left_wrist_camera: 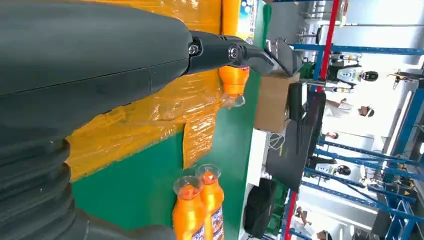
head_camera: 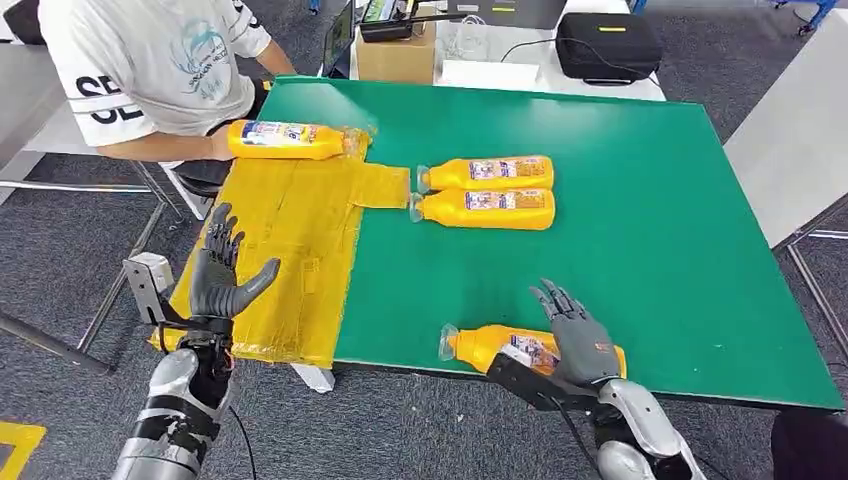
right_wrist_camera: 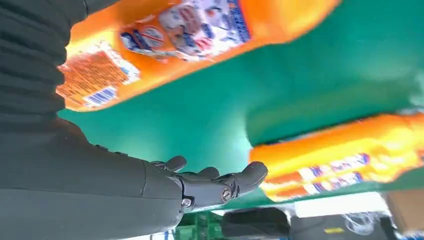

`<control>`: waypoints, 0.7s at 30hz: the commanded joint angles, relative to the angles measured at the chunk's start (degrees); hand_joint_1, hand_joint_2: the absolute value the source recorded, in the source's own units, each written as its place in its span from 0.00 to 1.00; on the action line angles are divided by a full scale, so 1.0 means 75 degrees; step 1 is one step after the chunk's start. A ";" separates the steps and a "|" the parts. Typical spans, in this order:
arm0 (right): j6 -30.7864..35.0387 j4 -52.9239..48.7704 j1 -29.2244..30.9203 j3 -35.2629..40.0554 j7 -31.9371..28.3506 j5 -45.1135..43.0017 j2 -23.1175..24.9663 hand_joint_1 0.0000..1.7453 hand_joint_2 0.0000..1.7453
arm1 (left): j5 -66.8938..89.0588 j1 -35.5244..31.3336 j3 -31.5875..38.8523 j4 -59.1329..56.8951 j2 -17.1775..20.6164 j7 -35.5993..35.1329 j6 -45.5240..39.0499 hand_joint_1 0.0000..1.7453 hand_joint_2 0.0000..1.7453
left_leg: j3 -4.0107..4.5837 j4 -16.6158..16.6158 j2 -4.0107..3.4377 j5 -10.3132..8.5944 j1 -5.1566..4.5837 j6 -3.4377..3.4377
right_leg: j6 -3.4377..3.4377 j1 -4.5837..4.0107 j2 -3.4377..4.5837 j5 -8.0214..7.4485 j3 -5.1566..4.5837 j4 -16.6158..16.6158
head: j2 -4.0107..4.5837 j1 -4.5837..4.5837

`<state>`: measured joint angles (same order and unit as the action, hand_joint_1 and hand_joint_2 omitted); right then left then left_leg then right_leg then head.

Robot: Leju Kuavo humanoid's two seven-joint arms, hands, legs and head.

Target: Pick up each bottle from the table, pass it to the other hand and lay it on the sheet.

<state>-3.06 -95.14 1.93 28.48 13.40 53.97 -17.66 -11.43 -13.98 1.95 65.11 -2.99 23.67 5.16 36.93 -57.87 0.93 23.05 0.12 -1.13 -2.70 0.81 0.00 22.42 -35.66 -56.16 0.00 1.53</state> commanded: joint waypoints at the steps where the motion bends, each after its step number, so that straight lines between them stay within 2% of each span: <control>1: -0.0397 0.0240 -0.0165 -0.0390 0.0133 -0.0003 -0.0262 0.00 1.00 | -0.0056 -0.0065 0.0201 -0.0102 -0.0066 -0.0098 0.0086 0.00 1.00 | -0.0035 0.0002 -0.0008 0.0017 -0.0002 0.0005 | 0.0010 0.0000 0.0000 0.0016 0.0035 0.0002 | 0.0000 0.0003; 5: -0.0821 0.0471 -0.0214 -0.0507 0.0182 -0.0298 -0.0405 0.00 1.00 | -0.0063 -0.0089 0.0158 -0.0173 -0.0052 -0.0111 0.0141 0.00 1.00 | -0.0028 0.0006 -0.0006 0.0013 -0.0002 0.0001 | 0.0009 -0.0001 -0.0002 0.0010 0.0028 0.0008 | 0.0000 0.0003; 15: -0.1028 0.0649 -0.0196 -0.0564 0.0231 -0.0548 -0.0428 0.00 1.00 | -0.0066 -0.0142 0.0115 -0.0258 -0.0030 -0.0107 0.0178 0.00 1.00 | -0.0020 0.0006 -0.0008 0.0010 -0.0001 0.0001 | 0.0007 -0.0002 0.0000 0.0006 0.0019 0.0009 | 0.0000 0.0003; 17: -0.1084 0.0804 -0.0167 -0.0527 0.0233 -0.0582 -0.0472 0.00 1.00 | -0.0063 -0.0173 0.0098 -0.0309 -0.0025 -0.0105 0.0177 0.00 1.00 | -0.0067 0.0005 -0.0015 0.0032 0.0000 0.0006 | 0.0016 -0.0005 0.0001 0.0026 0.0065 0.0009 | 0.0000 0.0000; 21: -0.1291 0.0827 -0.0225 -0.0483 0.0312 -0.0612 -0.0702 0.00 1.00 | -0.0058 -0.0190 0.0067 -0.0351 -0.0012 -0.0076 0.0202 0.00 1.00 | -0.0021 0.0006 -0.0007 0.0010 0.0000 0.0000 | 0.0007 -0.0003 -0.0001 0.0006 0.0020 0.0010 | 0.0000 0.0000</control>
<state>-10.62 -93.72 -0.58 24.50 15.10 50.01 -21.16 -11.98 -13.49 2.32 65.53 -3.02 23.21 6.36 36.94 -57.87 0.89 23.08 0.10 -1.16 -2.70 0.81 0.01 22.42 -35.69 -56.15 0.00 1.53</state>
